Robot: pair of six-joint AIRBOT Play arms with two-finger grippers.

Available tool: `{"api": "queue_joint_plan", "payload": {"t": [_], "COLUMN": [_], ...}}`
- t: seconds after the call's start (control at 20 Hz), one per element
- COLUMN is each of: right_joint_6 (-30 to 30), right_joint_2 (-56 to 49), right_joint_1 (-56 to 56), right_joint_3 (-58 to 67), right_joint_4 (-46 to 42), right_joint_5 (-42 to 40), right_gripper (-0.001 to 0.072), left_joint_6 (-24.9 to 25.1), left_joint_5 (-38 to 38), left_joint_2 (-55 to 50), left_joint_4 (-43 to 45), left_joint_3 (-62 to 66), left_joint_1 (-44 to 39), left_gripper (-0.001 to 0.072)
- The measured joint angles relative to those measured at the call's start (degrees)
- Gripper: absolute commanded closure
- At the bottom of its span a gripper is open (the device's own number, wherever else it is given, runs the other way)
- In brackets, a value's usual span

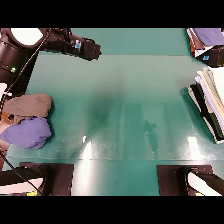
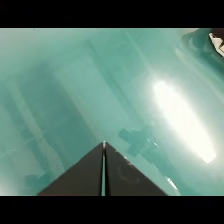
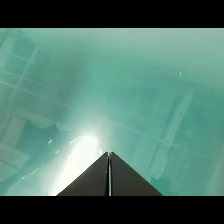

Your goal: Fold the shirts.

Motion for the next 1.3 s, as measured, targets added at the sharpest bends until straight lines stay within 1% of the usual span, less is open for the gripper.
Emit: {"api": "queue_joint_plan", "payload": {"t": [0.8, 0.85, 1.0, 1.1, 1.2, 1.25, 1.3], "right_joint_6": [0.0, 0.0, 0.0, 0.0, 0.0, 0.0, 0.0], "right_joint_2": [0.0, 0.0, 0.0, 0.0, 0.0, 0.0, 0.0], "right_joint_1": [0.0, 0.0, 0.0, 0.0, 0.0, 0.0, 0.0], "right_joint_3": [0.0, 0.0, 0.0, 0.0, 0.0, 0.0, 0.0], "right_joint_4": [0.0, 0.0, 0.0, 0.0, 0.0, 0.0, 0.0], "right_joint_5": [0.2, 0.2, 0.3, 0.3, 0.3, 0.3, 0.3], "right_gripper": [0.0692, 0.0691, 0.0692, 0.0692, 0.0692, 0.0692, 0.0692], "left_joint_6": [-0.1, -0.1, 0.2, 0.8, 1.0, 1.0, 1.0], "left_joint_5": [0.9, -0.6, -8.7, -13.6, -16.7, -18.0, -18.8], "left_joint_2": [0.0, 0.3, 3.1, 6.9, 11.0, 13.0, 14.5], "left_joint_4": [-0.4, 0.0, 5.8, 11.8, 16.7, 18.8, 20.6], "left_joint_3": [0.2, 0.5, -0.2, -3.5, -8.8, -12.4, -15.9], "left_joint_1": [0.3, 1.0, 5.0, 9.6, 14.8, 17.8, 20.7], "left_gripper": [0.0681, 0.0681, 0.0681, 0.0681, 0.068, 0.0668, 0.0357]}}
